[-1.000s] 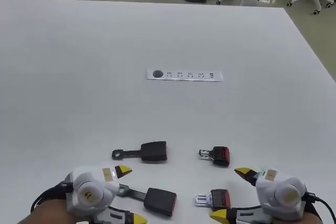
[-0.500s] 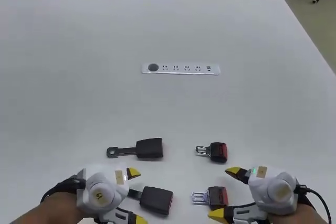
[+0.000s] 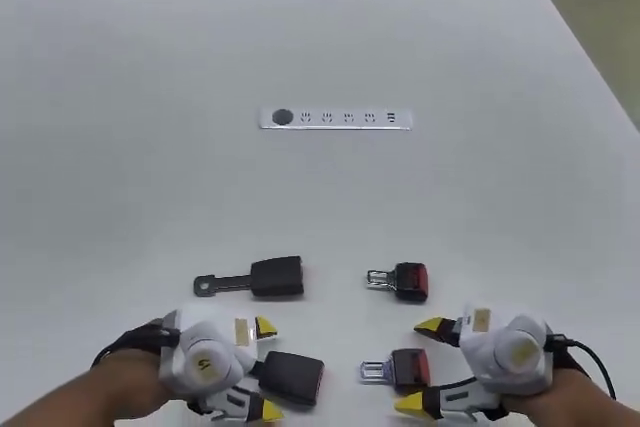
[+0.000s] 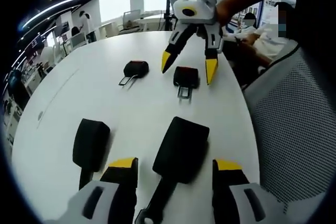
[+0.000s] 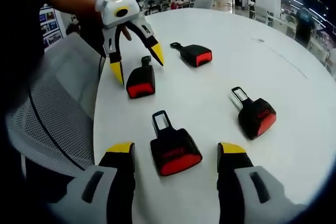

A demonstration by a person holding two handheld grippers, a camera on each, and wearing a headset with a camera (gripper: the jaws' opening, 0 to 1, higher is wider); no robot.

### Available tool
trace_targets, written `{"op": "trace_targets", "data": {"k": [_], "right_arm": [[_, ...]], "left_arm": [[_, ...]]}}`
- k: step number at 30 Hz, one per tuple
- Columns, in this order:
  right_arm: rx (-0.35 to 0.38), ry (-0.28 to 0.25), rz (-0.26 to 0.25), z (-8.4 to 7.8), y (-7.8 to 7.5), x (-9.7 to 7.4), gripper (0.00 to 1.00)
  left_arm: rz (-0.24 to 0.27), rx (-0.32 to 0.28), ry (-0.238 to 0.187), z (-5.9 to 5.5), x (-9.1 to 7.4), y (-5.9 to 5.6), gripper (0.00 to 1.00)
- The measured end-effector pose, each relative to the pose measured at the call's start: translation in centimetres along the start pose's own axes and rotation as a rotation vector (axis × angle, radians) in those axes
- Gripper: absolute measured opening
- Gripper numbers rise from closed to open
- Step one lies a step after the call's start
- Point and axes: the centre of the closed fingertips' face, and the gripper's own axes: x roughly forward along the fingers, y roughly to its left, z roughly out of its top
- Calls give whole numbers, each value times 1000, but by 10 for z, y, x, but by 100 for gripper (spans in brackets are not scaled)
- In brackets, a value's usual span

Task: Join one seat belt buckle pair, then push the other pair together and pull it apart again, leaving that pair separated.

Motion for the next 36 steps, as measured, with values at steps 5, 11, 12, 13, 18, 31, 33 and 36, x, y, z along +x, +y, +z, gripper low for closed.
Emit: {"op": "trace_targets", "data": {"k": [5, 11, 12, 13, 18, 31, 33, 36], "right_arm": [[-44, 38, 26, -6, 2, 3, 54], [-81, 54, 35, -6, 3, 4, 46], [-88, 58, 40, -6, 4, 4, 44], [-106, 65, 37, -6, 3, 5, 42], [-150, 91, 31, -6, 3, 5, 36], [-182, 209, 29, -10, -2, -2, 35], [-186, 228, 29, -12, -2, -2, 35], [-192, 250, 32, -14, -5, -1, 35]], "left_arm": [[-15, -3, 8, -4, 5, -2, 50], [9, 8, 7, -8, 8, 0, 39], [14, -6, 3, -8, 7, 0, 38], [16, -5, 0, -8, 7, 0, 38], [36, -27, -20, -6, 7, 1, 37], [57, -48, -23, -5, 5, 1, 35], [58, -46, -19, -5, 5, 1, 35], [59, -49, -12, -5, 5, 1, 35]]}}
